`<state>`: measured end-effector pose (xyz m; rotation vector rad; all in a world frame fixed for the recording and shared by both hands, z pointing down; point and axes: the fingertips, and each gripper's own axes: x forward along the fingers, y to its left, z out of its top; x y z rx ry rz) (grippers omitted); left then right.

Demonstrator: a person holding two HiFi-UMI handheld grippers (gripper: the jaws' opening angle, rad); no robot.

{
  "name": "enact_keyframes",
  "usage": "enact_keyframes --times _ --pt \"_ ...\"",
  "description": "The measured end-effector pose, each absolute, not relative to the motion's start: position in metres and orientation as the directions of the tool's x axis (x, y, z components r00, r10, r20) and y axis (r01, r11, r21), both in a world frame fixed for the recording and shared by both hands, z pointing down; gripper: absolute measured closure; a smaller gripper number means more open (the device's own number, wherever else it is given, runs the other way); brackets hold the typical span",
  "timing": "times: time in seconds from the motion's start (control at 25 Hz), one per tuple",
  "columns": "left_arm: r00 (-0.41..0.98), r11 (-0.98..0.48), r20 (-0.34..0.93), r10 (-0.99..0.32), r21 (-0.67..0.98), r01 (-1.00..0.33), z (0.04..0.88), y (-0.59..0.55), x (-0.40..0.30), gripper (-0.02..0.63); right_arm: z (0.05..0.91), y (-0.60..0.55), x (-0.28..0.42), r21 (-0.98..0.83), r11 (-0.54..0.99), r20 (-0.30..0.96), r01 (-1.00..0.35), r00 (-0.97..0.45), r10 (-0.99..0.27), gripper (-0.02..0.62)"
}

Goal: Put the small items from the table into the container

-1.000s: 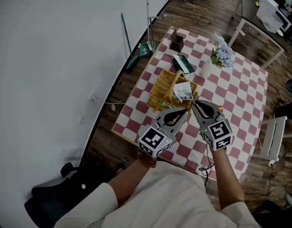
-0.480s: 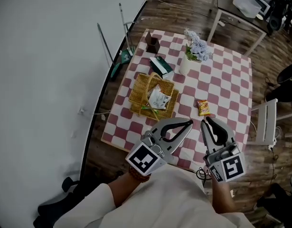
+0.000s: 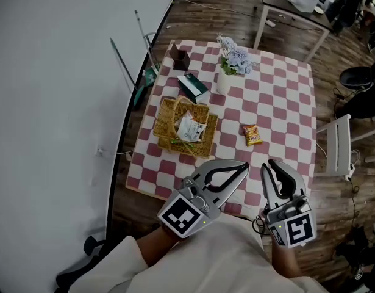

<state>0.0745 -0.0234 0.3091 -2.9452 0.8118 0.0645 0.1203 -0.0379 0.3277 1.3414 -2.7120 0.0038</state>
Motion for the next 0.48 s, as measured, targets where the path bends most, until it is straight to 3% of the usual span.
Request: enact_keyframes --times 0.12,0.28,0.48 --pt "0.86 -0.858 -0.059 -0.507 -0.06 -0.51 0.312 -0.026 0.075 0.578 0.329 -0.04 0.121 0.052 0.607 0.106 -0.793 -0.6 -0.793 0.518" --pt "0.84 -0.833 0.009 -0.543 0.121 -0.54 0.337 -0.035 0.075 0.578 0.338 -0.046 0.123 0.055 0.606 0.124 -0.793 -0.597 -0.792 0.518" --pt "0.829 -0.815 0.032 -0.559 0.162 -0.556 0.372 -0.058 0.078 0.578 0.379 -0.067 0.127 0.077 0.606 0.209 -0.792 -0.582 -0.786 0.518"
